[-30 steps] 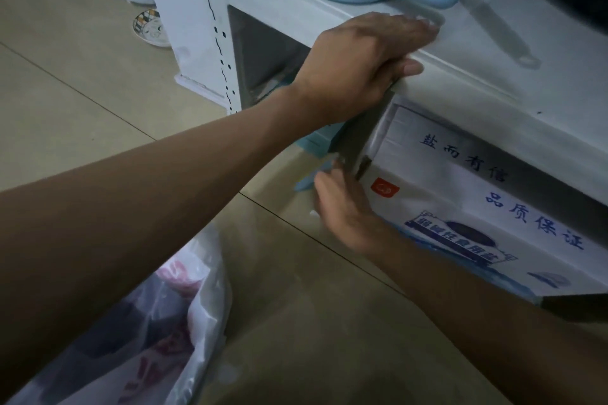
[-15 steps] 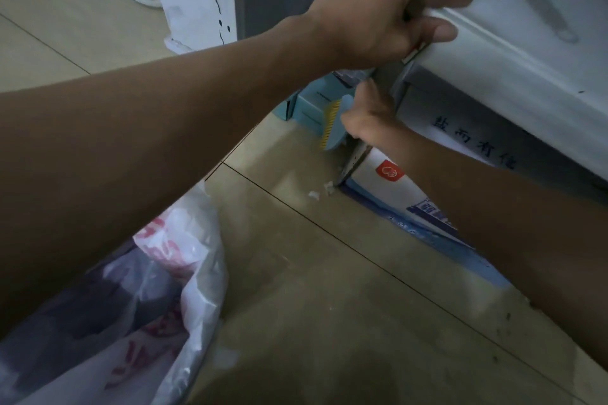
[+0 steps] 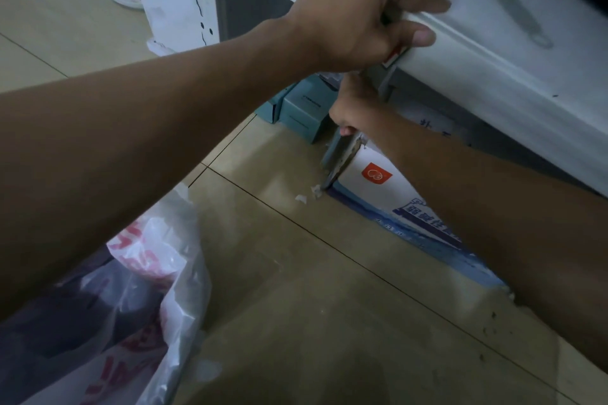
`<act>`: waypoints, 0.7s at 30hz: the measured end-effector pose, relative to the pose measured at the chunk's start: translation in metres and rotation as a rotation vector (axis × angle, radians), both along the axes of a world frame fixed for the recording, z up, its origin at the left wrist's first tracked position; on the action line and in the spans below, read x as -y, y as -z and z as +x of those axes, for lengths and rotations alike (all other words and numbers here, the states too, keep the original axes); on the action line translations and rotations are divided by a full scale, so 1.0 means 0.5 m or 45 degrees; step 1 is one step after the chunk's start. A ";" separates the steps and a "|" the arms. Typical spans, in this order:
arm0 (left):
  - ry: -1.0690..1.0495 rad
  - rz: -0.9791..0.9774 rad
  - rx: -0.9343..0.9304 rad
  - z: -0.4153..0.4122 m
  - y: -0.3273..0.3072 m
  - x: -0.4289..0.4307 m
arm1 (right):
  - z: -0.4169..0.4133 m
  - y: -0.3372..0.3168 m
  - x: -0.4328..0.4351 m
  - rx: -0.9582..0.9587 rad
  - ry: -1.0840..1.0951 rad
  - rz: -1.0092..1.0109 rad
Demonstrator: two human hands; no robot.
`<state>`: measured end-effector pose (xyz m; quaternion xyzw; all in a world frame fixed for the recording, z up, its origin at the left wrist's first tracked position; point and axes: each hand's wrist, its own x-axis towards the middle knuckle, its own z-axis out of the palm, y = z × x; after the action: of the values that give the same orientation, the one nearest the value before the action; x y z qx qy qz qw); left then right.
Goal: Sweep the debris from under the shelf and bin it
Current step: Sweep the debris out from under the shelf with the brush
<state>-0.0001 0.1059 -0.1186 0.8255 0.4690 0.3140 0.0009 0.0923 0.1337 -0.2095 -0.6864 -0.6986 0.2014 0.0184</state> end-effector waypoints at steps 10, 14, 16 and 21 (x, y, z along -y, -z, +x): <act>0.049 0.021 0.054 -0.001 0.008 -0.002 | -0.002 0.048 -0.050 -0.021 0.056 0.207; 0.044 0.098 0.031 -0.004 0.008 -0.006 | 0.001 0.060 -0.070 0.025 -0.023 0.241; 0.065 0.060 0.073 -0.002 0.012 -0.006 | 0.004 0.069 -0.081 0.005 -0.011 0.200; 0.097 0.075 0.074 -0.004 0.020 -0.011 | -0.007 0.087 -0.082 0.040 0.009 0.147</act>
<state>-0.0024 0.1113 -0.1284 0.8330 0.4276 0.3511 0.0021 0.0887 0.1745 -0.2528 -0.6898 -0.7067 0.1500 0.0478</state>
